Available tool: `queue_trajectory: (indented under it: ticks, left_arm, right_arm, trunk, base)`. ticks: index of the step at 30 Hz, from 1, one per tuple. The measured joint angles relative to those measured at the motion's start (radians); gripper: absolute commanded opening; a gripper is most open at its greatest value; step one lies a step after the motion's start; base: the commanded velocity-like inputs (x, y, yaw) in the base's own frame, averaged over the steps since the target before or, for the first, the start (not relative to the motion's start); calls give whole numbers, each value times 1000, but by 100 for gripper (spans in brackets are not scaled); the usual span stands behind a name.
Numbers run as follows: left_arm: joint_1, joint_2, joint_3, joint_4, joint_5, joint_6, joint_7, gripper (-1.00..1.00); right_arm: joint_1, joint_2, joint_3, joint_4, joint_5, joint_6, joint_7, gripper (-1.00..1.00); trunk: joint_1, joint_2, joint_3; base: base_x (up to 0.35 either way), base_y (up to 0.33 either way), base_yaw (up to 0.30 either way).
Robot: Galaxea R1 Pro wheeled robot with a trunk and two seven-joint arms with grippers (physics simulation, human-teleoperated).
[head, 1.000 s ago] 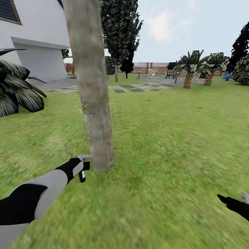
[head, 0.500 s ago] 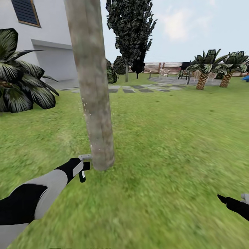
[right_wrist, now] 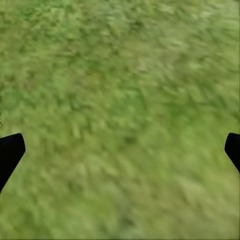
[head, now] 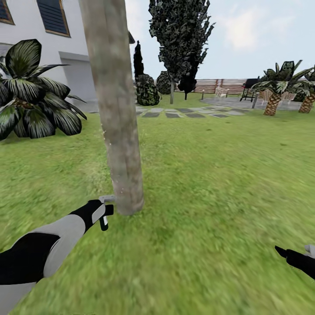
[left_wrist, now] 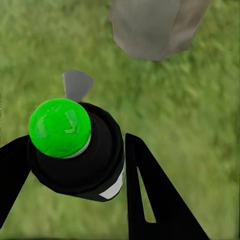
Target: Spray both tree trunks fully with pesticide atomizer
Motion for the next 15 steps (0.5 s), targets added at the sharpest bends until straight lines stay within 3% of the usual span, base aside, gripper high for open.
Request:
queue_trajectory:
  ticks: [6,15]
  left_arm:
    - [0,-1,0,1,1,-38,0,-100]
    - [3,-2,0,3,2,-39,4,-100]
  right_arm:
    - [0,0,0,0,0,0,0,100]
    - [0,0,-2,0,0,0,-1,100]
  trunk:
    - [0,0,0]
    - [0,0,0]
  base:
    - [122,-328,272]
    - [114,-328,269]
